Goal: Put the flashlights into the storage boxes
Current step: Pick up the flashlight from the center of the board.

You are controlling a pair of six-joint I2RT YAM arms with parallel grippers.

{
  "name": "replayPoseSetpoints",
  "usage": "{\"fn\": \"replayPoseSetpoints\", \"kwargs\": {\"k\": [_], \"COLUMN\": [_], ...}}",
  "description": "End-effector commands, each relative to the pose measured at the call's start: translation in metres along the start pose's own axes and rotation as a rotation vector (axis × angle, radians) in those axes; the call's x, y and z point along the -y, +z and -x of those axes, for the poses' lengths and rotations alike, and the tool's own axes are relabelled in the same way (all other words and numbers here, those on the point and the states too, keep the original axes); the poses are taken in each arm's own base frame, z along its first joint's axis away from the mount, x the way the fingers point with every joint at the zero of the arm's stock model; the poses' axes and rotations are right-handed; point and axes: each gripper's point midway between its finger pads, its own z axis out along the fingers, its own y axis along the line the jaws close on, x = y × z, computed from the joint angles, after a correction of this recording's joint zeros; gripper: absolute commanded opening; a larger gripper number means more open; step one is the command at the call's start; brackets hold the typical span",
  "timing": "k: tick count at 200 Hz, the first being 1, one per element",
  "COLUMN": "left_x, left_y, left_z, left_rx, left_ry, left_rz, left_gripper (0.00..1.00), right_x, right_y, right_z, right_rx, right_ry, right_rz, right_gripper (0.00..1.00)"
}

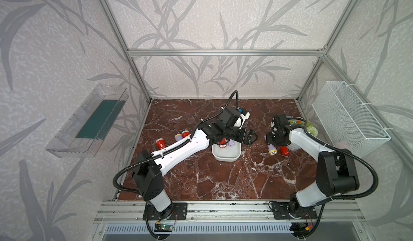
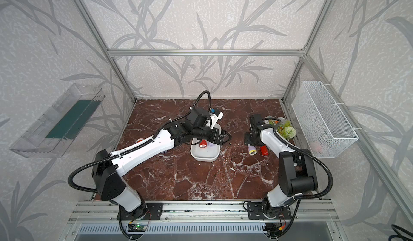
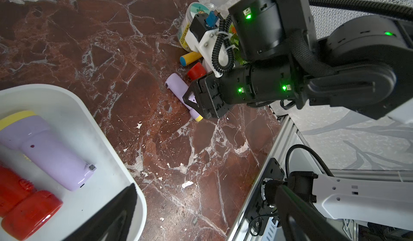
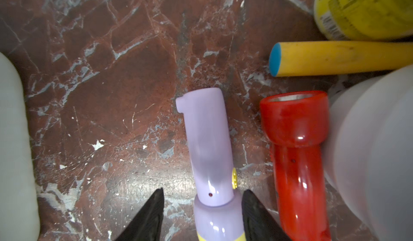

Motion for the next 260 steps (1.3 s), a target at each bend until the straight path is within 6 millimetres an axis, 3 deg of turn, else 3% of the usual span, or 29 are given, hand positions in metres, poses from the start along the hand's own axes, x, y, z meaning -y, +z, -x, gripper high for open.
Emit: {"fn": "replayPoseSetpoints", "kwargs": {"k": [1,96,119,161,199,260], "left_x": [0.000,-0.008,-0.009,-0.016,-0.024,-0.034], "left_y": [-0.002,-0.007,-0.011,-0.018,-0.024,-0.033], "left_z": [-0.004,-0.014,-0.016,-0.021,-0.026,-0.030], "left_rx": [-0.019,-0.038,-0.028,-0.028,-0.018,-0.002], "left_ry": [0.010,0.043,0.048,0.055,0.052,0.040], "left_rz": [0.011,0.048,0.055,0.082,0.103,0.125], "left_gripper": [0.99,0.99,0.99,0.99,0.99,0.99], "right_x": [-0.001,0.002,0.003,0.002,0.003,-0.002], "right_y": [0.011,0.027,0.039,0.045,0.039,0.020], "right_z": [0.000,-0.006,-0.012,-0.012,-0.008,0.000], "right_rx": [-0.017,-0.072,-0.117,-0.137,-0.122,-0.088], "right_ry": [0.019,0.021,0.019,0.023,0.029,0.022], "right_rz": [0.014,-0.006,-0.019,-0.021,-0.027,-0.018], "right_gripper": [0.57,0.57,0.56,0.46,0.38,0.36]}}
